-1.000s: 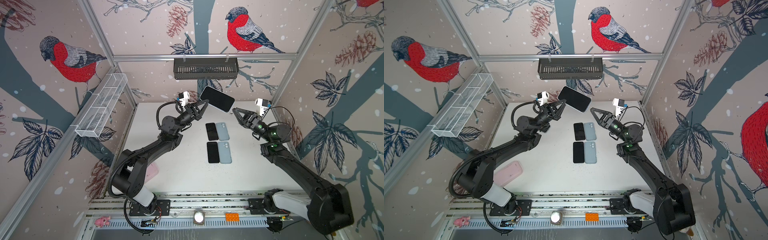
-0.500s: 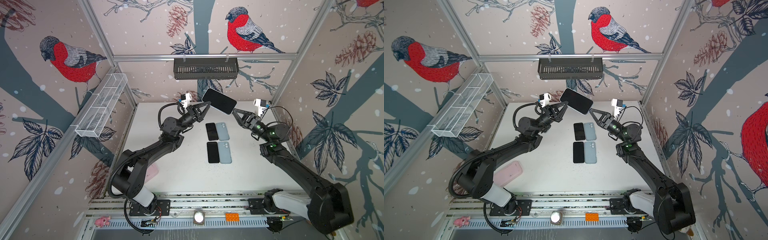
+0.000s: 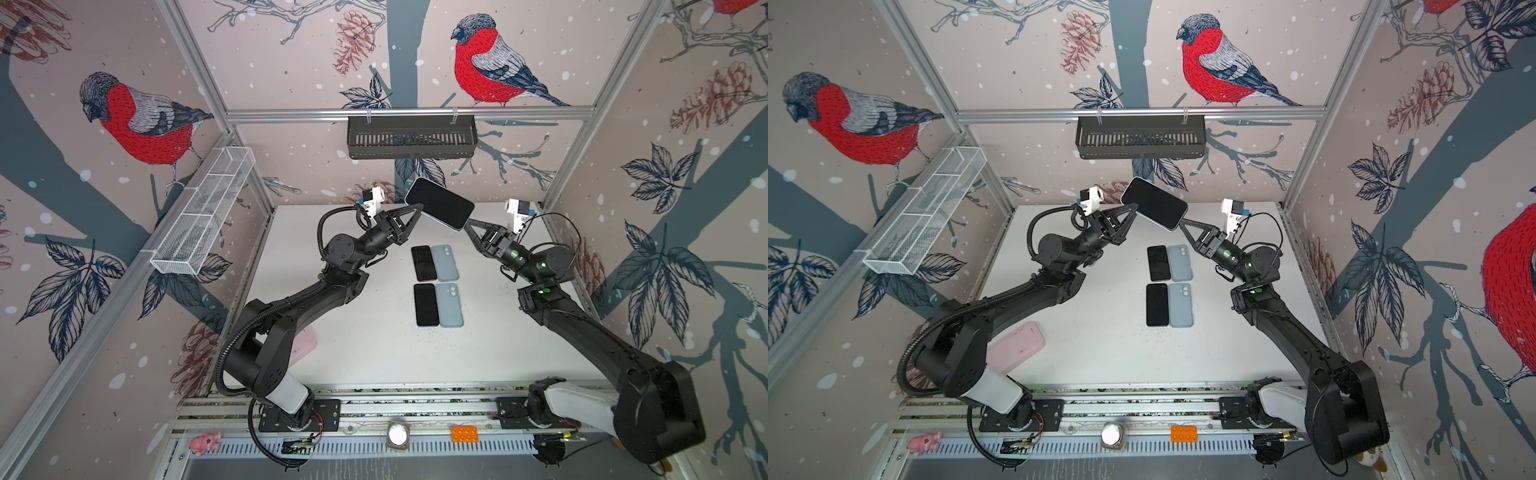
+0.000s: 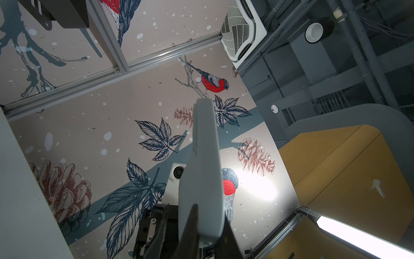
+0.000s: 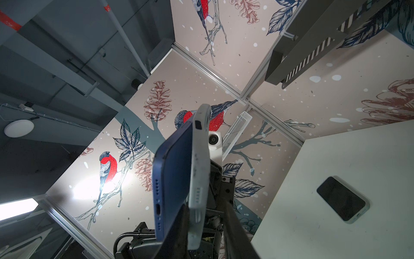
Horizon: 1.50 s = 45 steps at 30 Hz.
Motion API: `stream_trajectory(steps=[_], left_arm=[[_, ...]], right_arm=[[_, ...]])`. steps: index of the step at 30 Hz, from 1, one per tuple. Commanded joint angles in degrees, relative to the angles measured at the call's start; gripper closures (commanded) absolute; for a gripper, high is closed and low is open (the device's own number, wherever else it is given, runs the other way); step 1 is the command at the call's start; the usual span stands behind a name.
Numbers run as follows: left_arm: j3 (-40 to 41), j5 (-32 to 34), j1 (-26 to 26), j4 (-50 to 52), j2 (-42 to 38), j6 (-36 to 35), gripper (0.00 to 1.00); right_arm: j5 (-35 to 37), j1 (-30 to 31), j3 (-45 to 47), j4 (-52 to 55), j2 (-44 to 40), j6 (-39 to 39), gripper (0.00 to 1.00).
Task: Take the phone out of the phone case
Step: Remove the phone case from the phone.
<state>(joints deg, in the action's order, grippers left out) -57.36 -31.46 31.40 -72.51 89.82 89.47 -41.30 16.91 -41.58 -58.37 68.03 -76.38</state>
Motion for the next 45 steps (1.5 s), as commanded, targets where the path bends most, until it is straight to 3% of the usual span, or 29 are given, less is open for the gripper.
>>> stream_trajectory(steps=[1, 11, 16, 18, 23, 24, 25, 29, 35, 40, 42, 45], left_arm=[[-0.12, -3.15, 0.25, -2.03, -1.22, -1.22, 1.00], [0.67, -5.56, 0.14, 2.77, -0.97, -3.83, 1.00], [0.58, -5.95, -0.40, 4.56, -0.13, -4.75, 1.00], [0.50, -6.15, -0.98, 6.54, 0.13, -5.59, 1.00], [0.48, -5.37, -1.87, 17.35, -0.08, -12.31, 1.00], [-1.28, -5.23, -1.87, 19.70, 0.08, -14.04, 0.81], [-1.74, -5.24, -1.87, 21.44, 0.33, -15.36, 0.69], [-2.41, -4.31, -1.91, 25.03, 0.71, -17.89, 0.51], [-2.82, 1.04, -2.89, 35.90, -1.20, -25.85, 0.33], [-4.27, 11.50, -3.52, 50.18, -6.68, -39.33, 0.24], [-4.92, 14.14, -3.10, 53.02, -8.92, -43.75, 0.16], [-8.45, 17.92, 0.00, 58.21, -11.21, -53.64, 0.13]], right_arm=[[0.24, -0.89, -0.44, 1.29, -0.09, 0.18, 0.74], [-0.93, -0.28, 0.36, 0.40, 0.08, -1.23, 0.81], [-2.62, 0.24, 0.79, 1.64, -0.82, -1.39, 0.90], [-2.25, -0.01, 1.32, 3.01, -1.74, -1.40, 0.96], [-1.46, -0.20, 1.88, 6.68, -2.74, -0.79, 0.98], [-1.20, -0.17, 2.03, 7.39, -2.65, -0.77, 0.98], [-0.86, -0.33, 2.34, 7.80, -2.50, -0.94, 0.99], [-0.10, -0.69, 3.77, 6.90, -1.61, -2.80, 0.99], [1.09, -1.55, 5.80, 6.24, -0.79, -4.53, 0.99], [2.41, -1.77, 7.04, 7.63, -0.67, -4.59, 0.99], [2.91, -1.77, 7.51, 7.68, -0.54, -4.76, 0.99], [3.32, -1.70, 7.98, 7.59, -0.17, -4.99, 1.00]])
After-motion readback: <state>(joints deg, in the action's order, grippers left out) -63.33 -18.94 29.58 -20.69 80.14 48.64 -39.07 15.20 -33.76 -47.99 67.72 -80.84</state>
